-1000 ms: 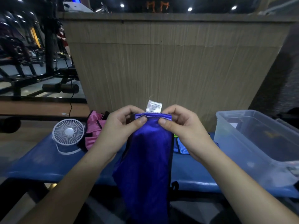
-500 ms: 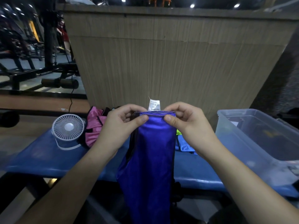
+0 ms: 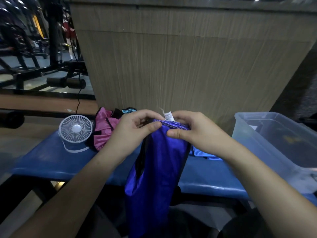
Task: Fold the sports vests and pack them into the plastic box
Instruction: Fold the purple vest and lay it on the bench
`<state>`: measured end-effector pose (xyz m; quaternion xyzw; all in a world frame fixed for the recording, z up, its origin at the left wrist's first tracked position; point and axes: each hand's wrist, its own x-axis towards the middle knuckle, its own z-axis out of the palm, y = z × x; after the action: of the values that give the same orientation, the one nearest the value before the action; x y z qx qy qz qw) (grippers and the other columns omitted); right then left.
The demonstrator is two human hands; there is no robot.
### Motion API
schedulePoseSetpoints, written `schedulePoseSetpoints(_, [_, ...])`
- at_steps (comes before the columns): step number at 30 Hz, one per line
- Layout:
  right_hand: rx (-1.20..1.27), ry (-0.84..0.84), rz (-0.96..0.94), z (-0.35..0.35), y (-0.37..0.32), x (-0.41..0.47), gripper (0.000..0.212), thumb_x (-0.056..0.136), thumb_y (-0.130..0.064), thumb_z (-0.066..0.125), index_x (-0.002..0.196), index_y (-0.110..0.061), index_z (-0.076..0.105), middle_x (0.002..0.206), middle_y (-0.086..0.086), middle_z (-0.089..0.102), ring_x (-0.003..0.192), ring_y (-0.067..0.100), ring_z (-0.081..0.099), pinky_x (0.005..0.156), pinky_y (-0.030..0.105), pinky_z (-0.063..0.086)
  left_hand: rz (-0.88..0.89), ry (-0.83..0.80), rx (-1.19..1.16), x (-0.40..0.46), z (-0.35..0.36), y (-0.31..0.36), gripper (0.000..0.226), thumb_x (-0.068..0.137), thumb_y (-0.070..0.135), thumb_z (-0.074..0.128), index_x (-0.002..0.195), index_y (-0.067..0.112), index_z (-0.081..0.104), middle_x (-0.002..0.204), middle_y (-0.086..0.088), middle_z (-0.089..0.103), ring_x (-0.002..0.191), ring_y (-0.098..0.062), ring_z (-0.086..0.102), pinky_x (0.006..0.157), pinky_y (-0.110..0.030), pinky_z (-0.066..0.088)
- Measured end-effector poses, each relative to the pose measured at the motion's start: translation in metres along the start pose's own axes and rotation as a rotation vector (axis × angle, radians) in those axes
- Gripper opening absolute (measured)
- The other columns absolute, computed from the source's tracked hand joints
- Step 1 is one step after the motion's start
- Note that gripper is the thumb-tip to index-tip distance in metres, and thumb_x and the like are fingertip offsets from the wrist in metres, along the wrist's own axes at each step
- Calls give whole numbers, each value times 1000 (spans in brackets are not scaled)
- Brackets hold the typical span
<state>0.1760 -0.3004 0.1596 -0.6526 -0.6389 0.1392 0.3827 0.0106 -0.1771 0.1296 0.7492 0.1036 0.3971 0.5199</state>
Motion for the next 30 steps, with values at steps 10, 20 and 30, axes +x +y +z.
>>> schedulePoseSetpoints(10, [-25,178,-53,-9,-8,6,22,92,-13,69,76,-28,64,64,-15,54,62,-1,44,60,18,34,-249,-158,7,-35,-4,-61,62,70,34,85,123,27,56,118,13,70,113,-3,64,95,-18,48])
schedulePoseSetpoints(20, [70,156,-59,-20,-10,3,28,94,-9,66,72,-25,60,62,-16,46,60,0,39,57,14,31,-321,-236,306,-57,5,-114,31,81,36,74,106,28,58,106,23,67,101,2,64,101,-31,49])
schedulePoseSetpoints(30, [265,191,-53,-29,0,-1,30,95,-6,64,72,-25,66,66,-8,55,65,9,46,59,23,36,58,-253,318,-63,6,-102,60,86,20,79,131,46,50,137,18,46,118,-11,58,97,-22,48])
